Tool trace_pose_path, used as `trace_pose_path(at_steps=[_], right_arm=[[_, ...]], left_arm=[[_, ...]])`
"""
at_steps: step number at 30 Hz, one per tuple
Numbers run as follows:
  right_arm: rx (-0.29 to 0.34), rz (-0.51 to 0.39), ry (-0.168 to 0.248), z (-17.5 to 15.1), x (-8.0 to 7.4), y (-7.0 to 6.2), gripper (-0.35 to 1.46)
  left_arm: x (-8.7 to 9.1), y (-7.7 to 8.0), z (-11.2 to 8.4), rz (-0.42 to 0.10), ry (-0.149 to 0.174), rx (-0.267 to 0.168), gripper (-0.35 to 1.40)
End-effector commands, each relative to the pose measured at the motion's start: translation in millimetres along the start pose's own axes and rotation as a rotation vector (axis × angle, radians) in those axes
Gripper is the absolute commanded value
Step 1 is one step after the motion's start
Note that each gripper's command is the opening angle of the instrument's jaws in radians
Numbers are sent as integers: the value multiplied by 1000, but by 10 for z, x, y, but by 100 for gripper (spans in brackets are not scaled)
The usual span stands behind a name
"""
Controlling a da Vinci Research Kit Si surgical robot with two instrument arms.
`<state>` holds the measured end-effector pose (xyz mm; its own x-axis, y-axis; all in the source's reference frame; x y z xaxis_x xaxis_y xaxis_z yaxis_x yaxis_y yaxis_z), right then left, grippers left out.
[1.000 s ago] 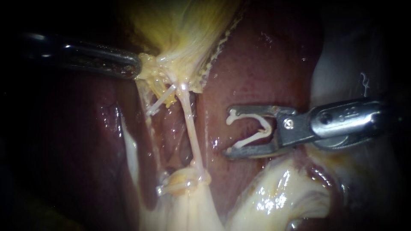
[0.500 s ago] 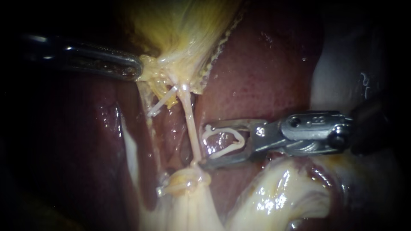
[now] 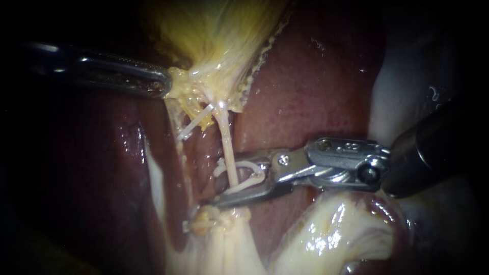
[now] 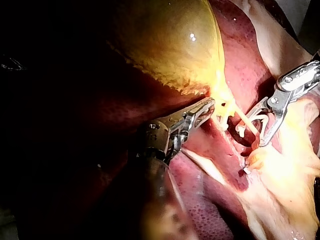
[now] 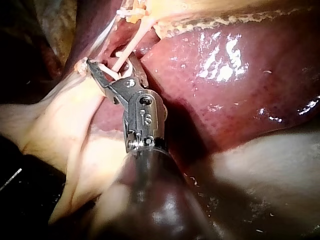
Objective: Clipping first clip right tube
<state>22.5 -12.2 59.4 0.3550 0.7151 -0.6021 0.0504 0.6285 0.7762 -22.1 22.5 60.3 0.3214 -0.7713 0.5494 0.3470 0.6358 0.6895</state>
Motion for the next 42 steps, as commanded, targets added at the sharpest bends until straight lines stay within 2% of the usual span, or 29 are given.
trace_pose_path(at_steps=[1,4,10,14,18,22,28,31,32,42], right_arm=[[14,10,6,-1,1,-2,48],[59,24,15,-1,2,-7,48],[133,36,7,-4,3,-23,48],[135,36,9,-3,5,-30,46],[105,45,25,-3,6,-30,43],[103,69,23,-4,6,-27,34],[106,146,11,-6,6,-27,11],[122,174,-3,-6,7,-28,-15],[133,185,-12,-7,7,-29,-35],[137,207,-18,-8,6,-28,-35]], left_arm=[[0,0,0,0,0,0,-35],[1,0,0,0,0,-1,-35],[2,0,1,1,0,-1,-35],[2,0,1,1,0,-1,-35],[2,0,1,1,0,-1,-35],[2,0,1,1,-1,-5,-35],[3,0,2,1,-1,-5,-35],[3,0,2,1,-1,-6,-35],[3,0,3,2,-1,-6,-35],[3,-1,3,2,-1,-3,-35]])
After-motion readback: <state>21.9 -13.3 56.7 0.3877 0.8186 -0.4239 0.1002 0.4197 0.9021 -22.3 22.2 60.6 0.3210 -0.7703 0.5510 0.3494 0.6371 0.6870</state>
